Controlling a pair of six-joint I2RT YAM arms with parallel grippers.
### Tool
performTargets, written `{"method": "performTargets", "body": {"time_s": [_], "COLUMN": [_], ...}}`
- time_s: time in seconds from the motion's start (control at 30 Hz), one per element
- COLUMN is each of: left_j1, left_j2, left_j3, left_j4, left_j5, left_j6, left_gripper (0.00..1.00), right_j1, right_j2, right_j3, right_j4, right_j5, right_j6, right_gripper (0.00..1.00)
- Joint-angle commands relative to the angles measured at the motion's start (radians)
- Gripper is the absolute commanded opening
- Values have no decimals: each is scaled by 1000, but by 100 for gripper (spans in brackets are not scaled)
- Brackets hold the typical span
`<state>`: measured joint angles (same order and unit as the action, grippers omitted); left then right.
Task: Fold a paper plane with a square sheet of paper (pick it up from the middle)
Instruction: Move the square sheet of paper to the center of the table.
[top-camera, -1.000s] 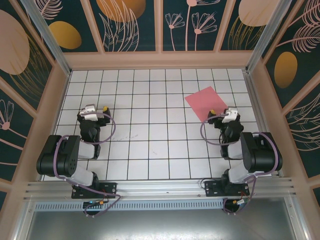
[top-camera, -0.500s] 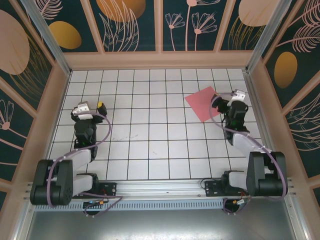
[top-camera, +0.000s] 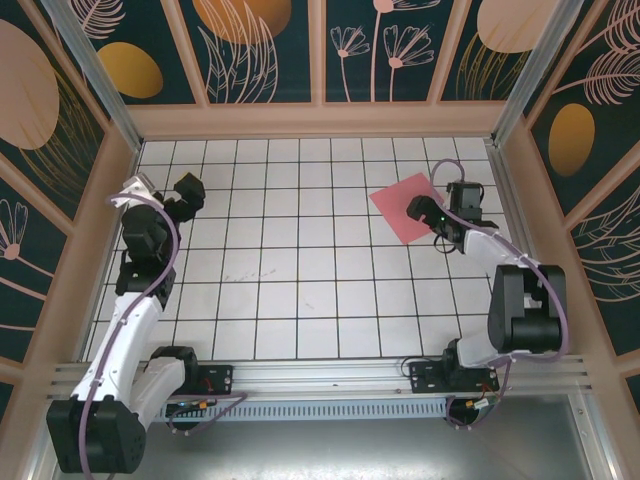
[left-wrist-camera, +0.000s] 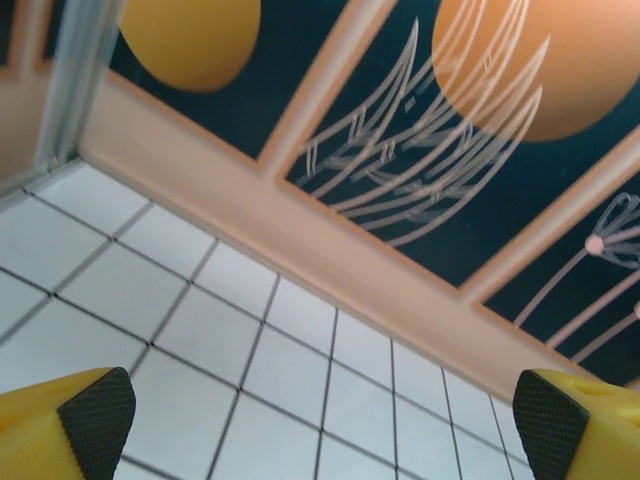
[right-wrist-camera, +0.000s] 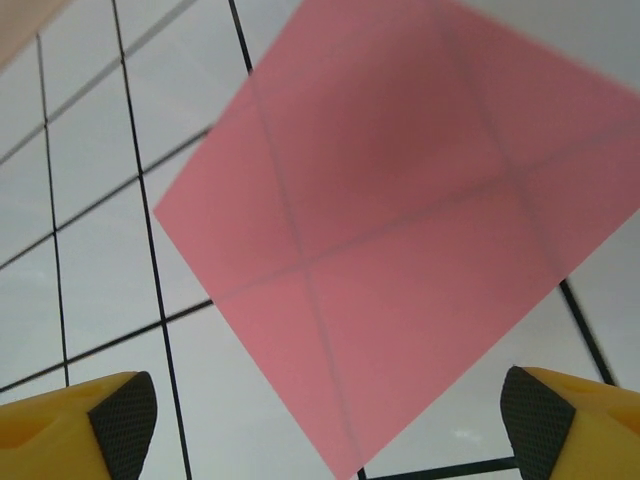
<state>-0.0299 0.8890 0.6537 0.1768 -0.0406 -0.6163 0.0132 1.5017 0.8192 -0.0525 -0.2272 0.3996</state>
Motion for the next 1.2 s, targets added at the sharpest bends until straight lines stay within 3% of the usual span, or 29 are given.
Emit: {"method": "performTargets", "body": {"time_s": [0.0, 0.3, 0.73, 0.97, 1.17], "left_j1": [5, 4, 4, 4, 4], "left_j2": [-4, -50, -9, -15, 3], "left_j3": [70, 83, -4, -52, -89], "left_j4": [-221, -297, -251, -183, -109], "left_j5": [145, 291, 386, 426, 471], "left_j6": [-41, 18, 20, -34, -125], "left_gripper": [99, 99, 99, 99, 99], "right_j1": [4, 9, 39, 154, 307], "right_j2": [70, 225, 345, 377, 281], "right_j3": [76, 189, 197, 169, 30], "right_j4": [-28, -53, -93, -117, -33], "right_j5": [-122, -154, -124, -93, -17], "right_j6": [-21, -19, 54, 172, 409], "right_gripper": [86, 80, 77, 74, 74]}}
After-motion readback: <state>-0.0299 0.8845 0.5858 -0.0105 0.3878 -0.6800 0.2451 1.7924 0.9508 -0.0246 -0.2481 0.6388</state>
